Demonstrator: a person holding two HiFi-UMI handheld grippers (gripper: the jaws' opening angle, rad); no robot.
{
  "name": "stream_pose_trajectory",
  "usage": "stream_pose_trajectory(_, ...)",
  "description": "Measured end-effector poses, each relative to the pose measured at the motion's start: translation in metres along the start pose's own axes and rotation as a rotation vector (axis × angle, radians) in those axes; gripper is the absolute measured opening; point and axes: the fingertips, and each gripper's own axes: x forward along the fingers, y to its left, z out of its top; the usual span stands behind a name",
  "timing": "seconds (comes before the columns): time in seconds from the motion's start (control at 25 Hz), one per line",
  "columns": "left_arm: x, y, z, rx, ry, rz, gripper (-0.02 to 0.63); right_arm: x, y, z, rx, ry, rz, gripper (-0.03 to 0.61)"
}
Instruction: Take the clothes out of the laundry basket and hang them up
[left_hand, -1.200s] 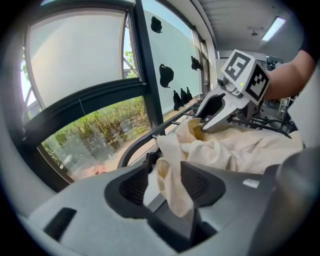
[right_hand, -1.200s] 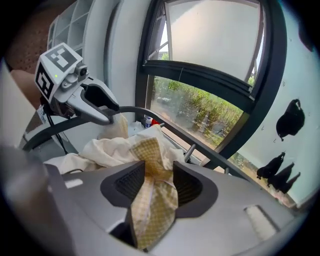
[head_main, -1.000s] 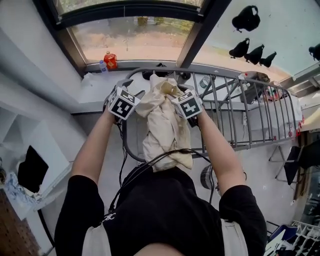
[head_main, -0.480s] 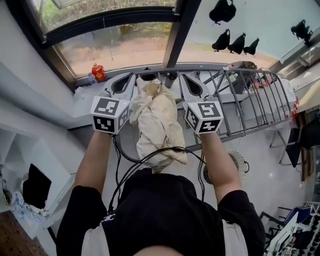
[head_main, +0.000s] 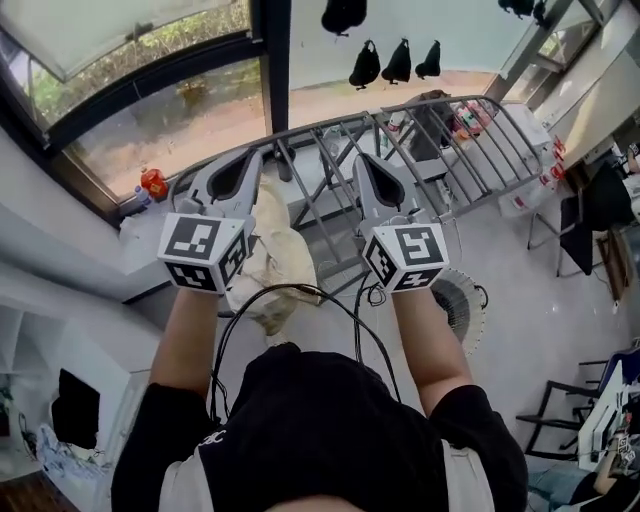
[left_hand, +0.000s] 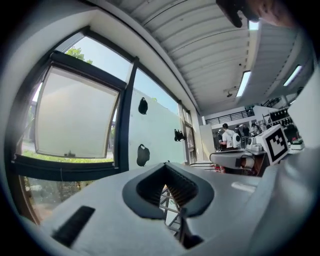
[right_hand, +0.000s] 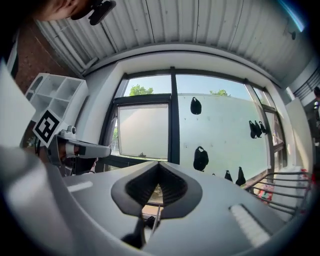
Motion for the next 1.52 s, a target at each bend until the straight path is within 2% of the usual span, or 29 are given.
stream_pose_trajectory(0.12,0.001,-0.052,0.012,0.045,-0.018,-0.042,0.008,-0.045,-0.019,0.005,0.003,-0.017,-0.042,0.012)
stream_pose_trajectory(0.28,0.0,-0.117,0.012,0.049,-0.022,-0.111,0.008,-0.107,-0.042,0.015,0.007,-0.053,-0.102,0.011)
stream_pose_trajectory(0.44,0.0,-0.18,0.012,0.05,-0.03,-0.185,0.008,-0.172,-0.071,0.023,-0.018,-0.065,-0.198,0.012)
stream_pose_trajectory(0.68,0.02,-0.287,0.01,0.027,-0.055,-0.346,0.008,-0.281,-0.131,0.025,-0.035,-0.056,-0.398,0.012)
stream_pose_trajectory(0.92,0.045,-0.407,-0.004,-0.013,-0.023,-0.541,0.008,-0.404,-0.185,0.02,-0.056,-0.004,-0.654,0.012)
stream_pose_trajectory(1.16,0.05,-0.523,-0.001,-0.014,-0.01,-0.735,0.008,-0.509,-0.22,0.029,-0.071,0.023,-0.86,0.012)
stream_pose_trajectory(1.36,0.047,-0.591,-0.001,0.017,-0.012,-0.877,0.008,-0.567,-0.234,0.031,-0.072,0.033,-1.007,0.012)
stream_pose_trajectory(1.52,0.043,-0.623,-0.005,0.01,0.0,-0.933,0.008,-0.597,-0.239,0.024,-0.057,0.057,-1.062,0.012)
